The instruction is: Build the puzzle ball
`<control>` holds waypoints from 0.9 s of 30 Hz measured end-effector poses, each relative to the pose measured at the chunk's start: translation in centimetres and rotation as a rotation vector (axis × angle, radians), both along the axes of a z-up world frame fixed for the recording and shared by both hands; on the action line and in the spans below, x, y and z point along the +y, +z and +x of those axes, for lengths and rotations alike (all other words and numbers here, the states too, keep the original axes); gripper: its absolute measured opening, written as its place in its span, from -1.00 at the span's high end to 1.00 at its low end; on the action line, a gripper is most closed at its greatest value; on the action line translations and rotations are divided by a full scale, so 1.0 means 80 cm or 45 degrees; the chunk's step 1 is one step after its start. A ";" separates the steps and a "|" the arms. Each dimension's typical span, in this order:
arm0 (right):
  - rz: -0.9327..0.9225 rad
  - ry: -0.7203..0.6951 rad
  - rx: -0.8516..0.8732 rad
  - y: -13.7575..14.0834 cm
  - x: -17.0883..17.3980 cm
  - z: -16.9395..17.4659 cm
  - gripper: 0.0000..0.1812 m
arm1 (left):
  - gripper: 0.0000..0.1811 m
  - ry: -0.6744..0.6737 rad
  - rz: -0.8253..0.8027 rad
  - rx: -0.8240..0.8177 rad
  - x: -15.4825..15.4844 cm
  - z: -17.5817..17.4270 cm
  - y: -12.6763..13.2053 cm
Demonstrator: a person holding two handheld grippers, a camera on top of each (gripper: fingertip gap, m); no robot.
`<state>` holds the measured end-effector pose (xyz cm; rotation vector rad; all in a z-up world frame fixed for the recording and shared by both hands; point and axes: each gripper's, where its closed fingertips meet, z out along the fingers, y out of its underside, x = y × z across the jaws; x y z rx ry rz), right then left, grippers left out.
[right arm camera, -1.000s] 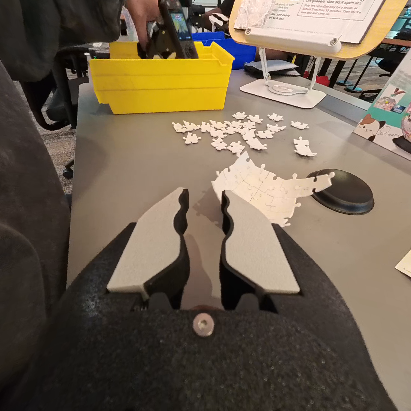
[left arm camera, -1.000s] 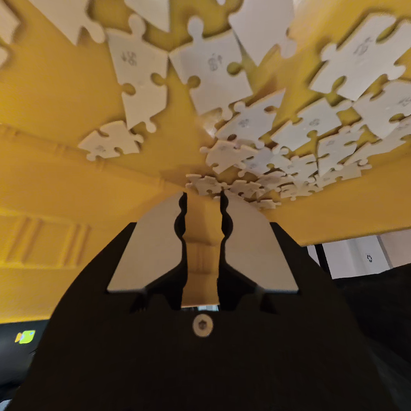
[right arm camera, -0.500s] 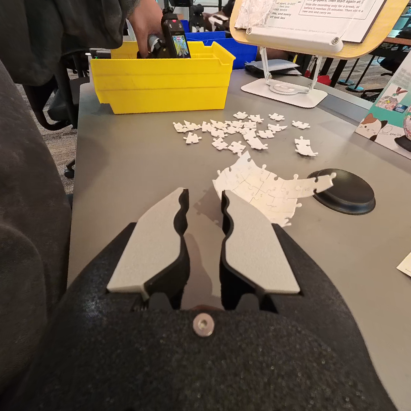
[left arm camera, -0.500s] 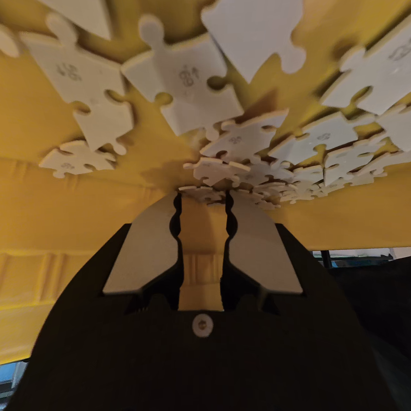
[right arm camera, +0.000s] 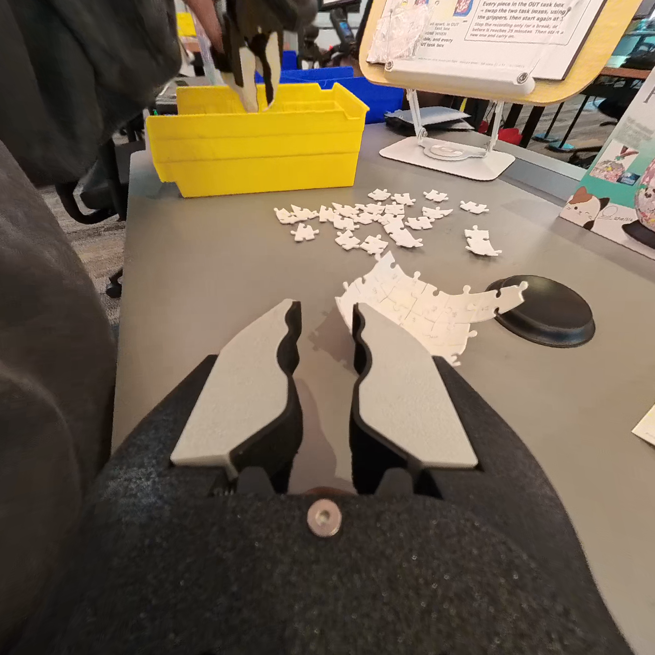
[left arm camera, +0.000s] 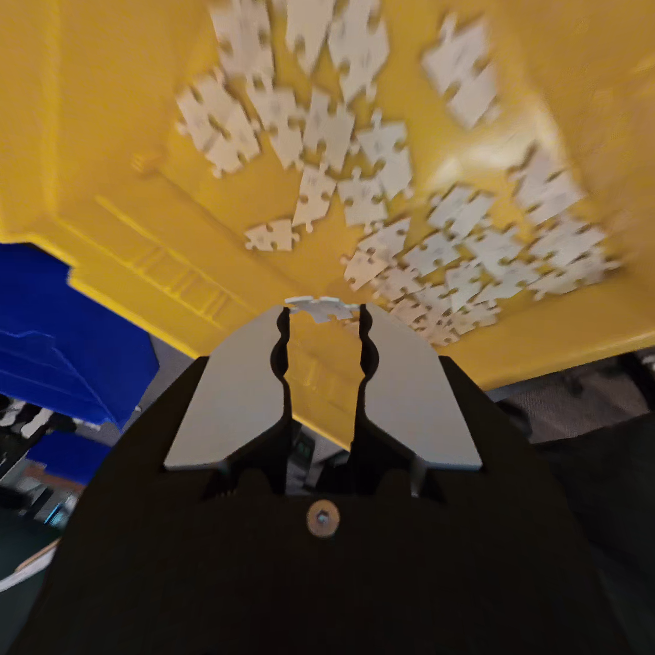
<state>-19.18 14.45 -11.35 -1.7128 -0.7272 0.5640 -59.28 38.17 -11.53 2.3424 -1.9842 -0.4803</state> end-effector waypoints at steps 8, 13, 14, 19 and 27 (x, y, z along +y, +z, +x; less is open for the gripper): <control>-0.192 0.016 -0.022 0.013 0.026 -0.022 0.72 | 0.59 -0.314 0.191 -0.691 -0.113 0.187 0.091; -0.353 0.153 0.049 0.045 0.039 -0.056 0.68 | 0.59 -0.559 0.169 -0.860 -0.202 0.311 0.085; -0.377 0.181 0.098 0.056 0.038 -0.065 0.68 | 0.59 -0.591 0.140 -0.868 -0.218 0.331 0.077; -0.504 0.168 0.237 0.060 0.021 -0.085 0.68 | 0.59 -0.714 0.253 -0.696 -0.258 0.393 0.033; -0.676 0.139 0.307 0.023 -0.002 -0.075 0.85 | 0.59 -0.833 0.503 -0.417 -0.286 0.427 0.008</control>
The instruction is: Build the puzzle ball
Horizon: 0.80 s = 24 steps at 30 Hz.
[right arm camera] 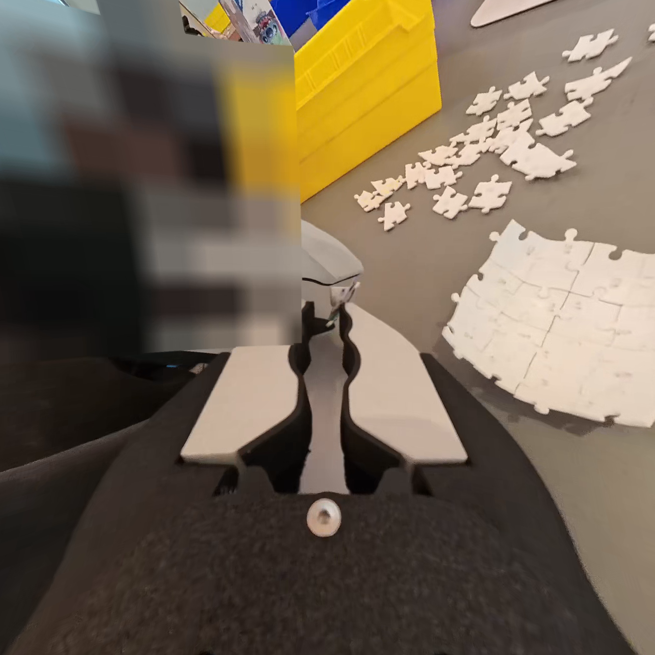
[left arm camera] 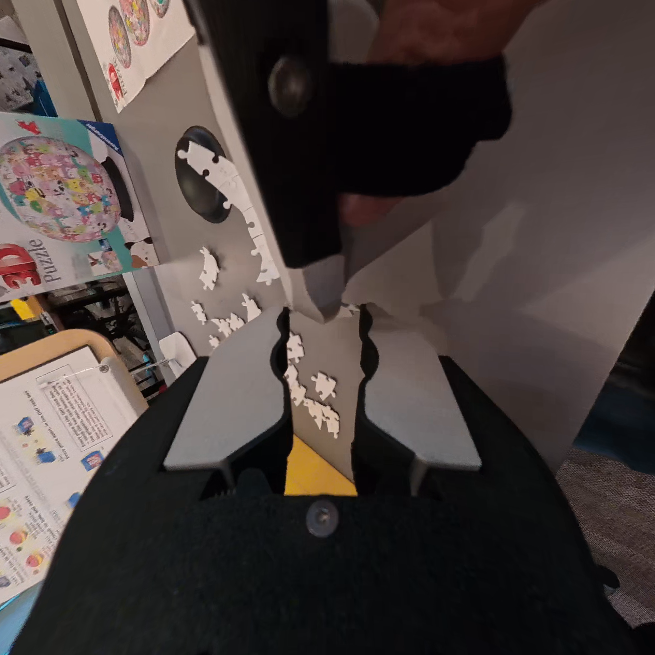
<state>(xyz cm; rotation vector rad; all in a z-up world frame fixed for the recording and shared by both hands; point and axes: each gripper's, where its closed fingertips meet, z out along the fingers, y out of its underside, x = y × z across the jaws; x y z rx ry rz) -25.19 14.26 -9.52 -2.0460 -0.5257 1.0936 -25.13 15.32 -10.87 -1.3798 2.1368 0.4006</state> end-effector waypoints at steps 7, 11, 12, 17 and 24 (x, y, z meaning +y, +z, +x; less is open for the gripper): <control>-0.017 -0.072 -0.034 -0.010 0.002 0.020 0.98 | 0.59 0.034 0.118 -0.031 -0.002 0.014 -0.002; 0.006 -0.113 -0.092 -0.015 0.004 0.041 0.98 | 0.46 0.071 0.009 -0.164 -0.008 0.016 -0.001; 0.015 -0.128 -0.078 -0.013 0.006 0.048 0.98 | 0.40 0.090 -0.047 -0.216 -0.008 0.015 0.001; 0.114 -0.288 -0.092 -0.006 0.033 0.110 0.98 | 0.42 0.296 -0.615 -0.618 0.013 0.015 -0.003; 0.108 -0.403 0.058 -0.010 0.071 0.159 0.98 | 0.39 0.597 -0.962 -0.859 0.096 0.018 -0.031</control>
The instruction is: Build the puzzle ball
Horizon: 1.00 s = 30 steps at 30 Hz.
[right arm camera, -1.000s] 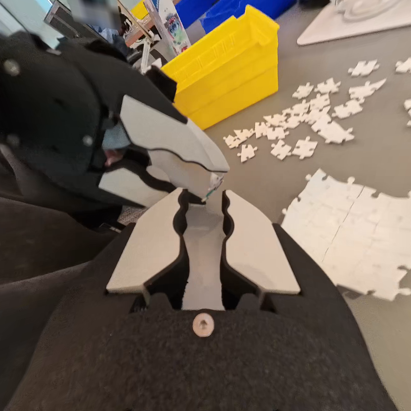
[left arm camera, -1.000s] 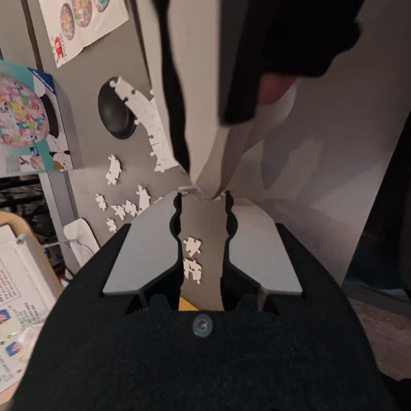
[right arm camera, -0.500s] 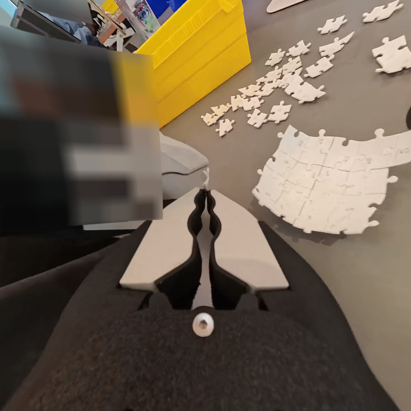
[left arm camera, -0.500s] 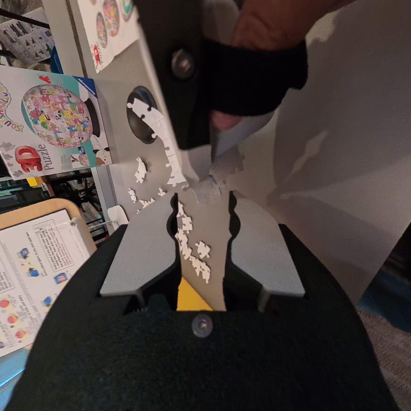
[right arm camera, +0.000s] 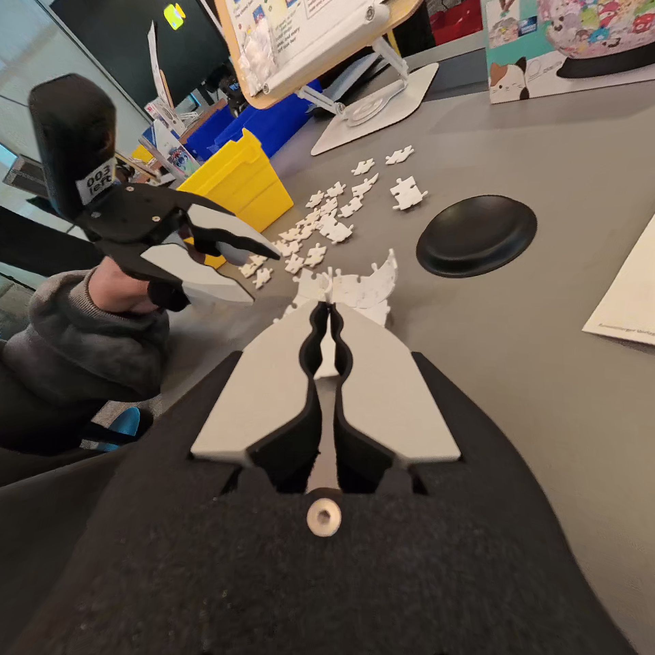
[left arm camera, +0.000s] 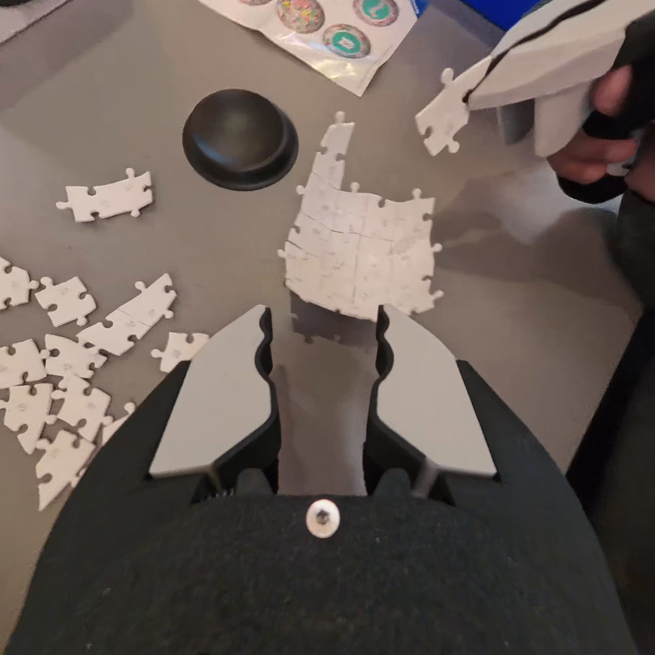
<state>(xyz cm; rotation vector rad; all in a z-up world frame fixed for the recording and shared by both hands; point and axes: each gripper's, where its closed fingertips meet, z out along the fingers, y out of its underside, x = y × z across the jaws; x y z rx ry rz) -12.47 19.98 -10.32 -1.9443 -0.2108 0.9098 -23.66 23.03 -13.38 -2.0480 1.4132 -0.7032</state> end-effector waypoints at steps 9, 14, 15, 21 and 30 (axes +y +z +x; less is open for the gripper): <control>-0.100 0.021 -0.079 -0.032 0.029 0.000 0.98 | 0.51 -0.336 -0.124 0.123 0.050 0.079 -0.005; -0.159 0.009 -0.123 -0.046 0.041 0.001 0.98 | 0.50 -0.574 -0.139 0.256 0.042 0.108 -0.027; -0.171 0.006 -0.129 -0.048 0.044 0.002 0.98 | 0.51 -0.597 -0.131 0.260 0.042 0.112 -0.028; -0.233 0.035 -0.116 -0.057 0.059 0.001 0.98 | 0.64 -0.618 -0.194 0.253 0.045 0.119 -0.032; -0.330 0.149 -0.129 -0.070 0.053 -0.001 0.98 | 0.90 -0.660 -0.293 0.293 0.049 0.116 -0.055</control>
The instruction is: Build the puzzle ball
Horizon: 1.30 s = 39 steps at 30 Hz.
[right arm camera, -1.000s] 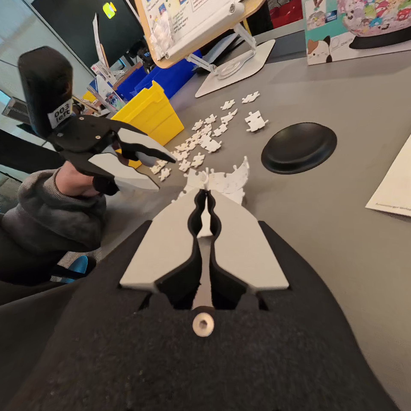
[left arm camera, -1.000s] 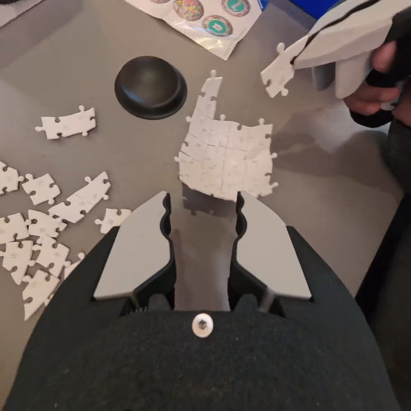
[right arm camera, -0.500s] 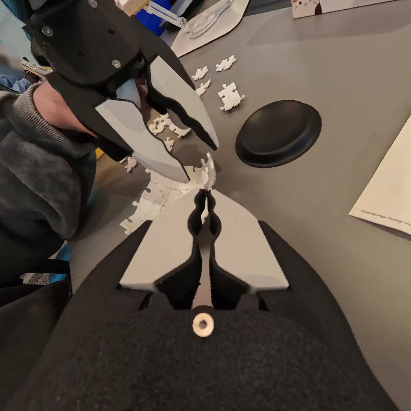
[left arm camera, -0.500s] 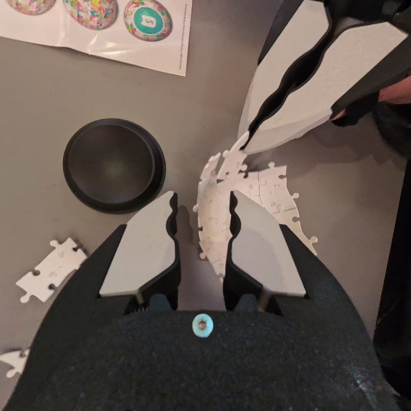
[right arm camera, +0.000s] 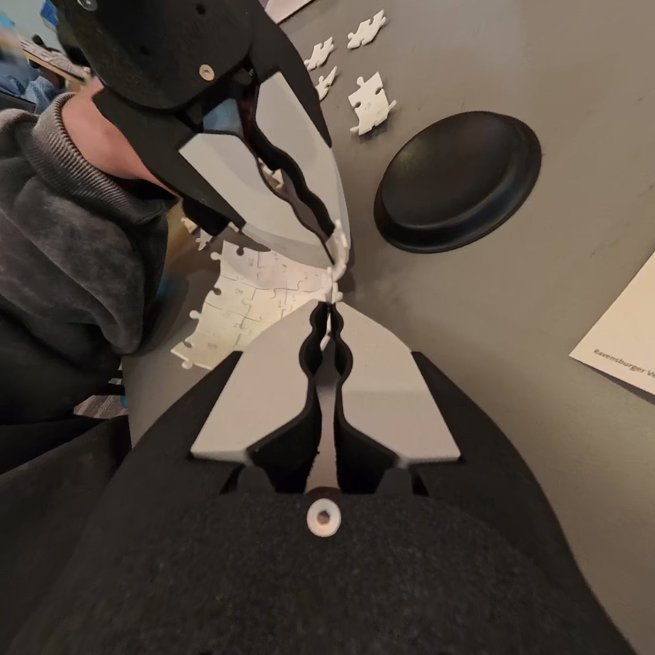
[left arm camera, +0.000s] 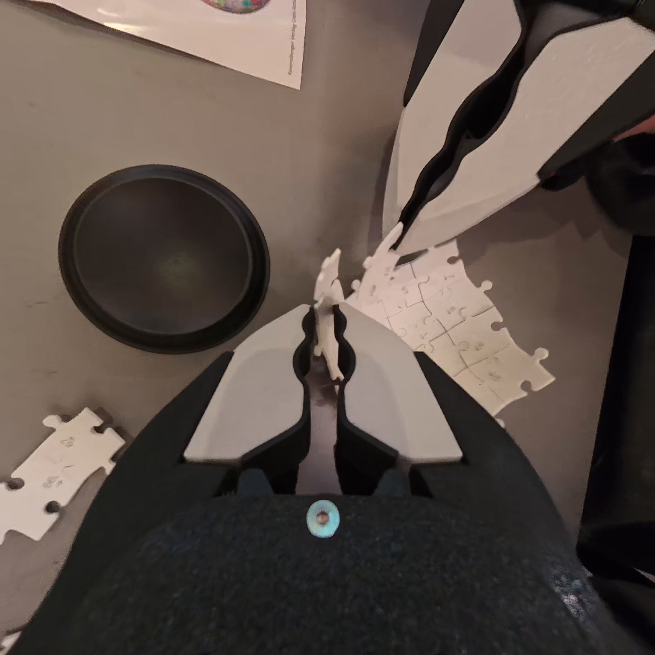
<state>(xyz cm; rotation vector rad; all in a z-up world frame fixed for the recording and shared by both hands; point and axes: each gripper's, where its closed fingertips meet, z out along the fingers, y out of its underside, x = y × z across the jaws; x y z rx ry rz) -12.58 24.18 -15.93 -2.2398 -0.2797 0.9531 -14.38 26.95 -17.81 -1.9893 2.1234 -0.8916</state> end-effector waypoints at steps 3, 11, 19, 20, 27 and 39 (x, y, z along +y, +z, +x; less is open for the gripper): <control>-0.053 0.066 -0.019 0.005 -0.004 0.001 0.97 | 0.91 -0.027 -0.019 -0.005 -0.003 0.003 -0.002; -0.260 0.286 -0.356 -0.011 -0.007 0.013 0.98 | 0.91 -0.110 -0.113 0.101 -0.006 0.001 -0.009; -0.385 0.380 -0.386 -0.014 -0.001 0.008 0.98 | 0.90 -0.141 -0.164 0.127 -0.003 0.007 -0.013; -0.398 0.365 -0.361 -0.015 0.001 0.006 0.98 | 0.90 -0.142 -0.161 0.125 -0.002 0.008 -0.014; -0.477 0.285 -0.221 -0.020 0.008 0.002 0.98 | 0.89 -0.142 -0.171 0.123 0.000 0.008 -0.015; -0.504 0.252 -0.164 -0.029 0.009 0.005 0.98 | 0.60 0.118 -0.140 -0.113 0.040 0.000 0.048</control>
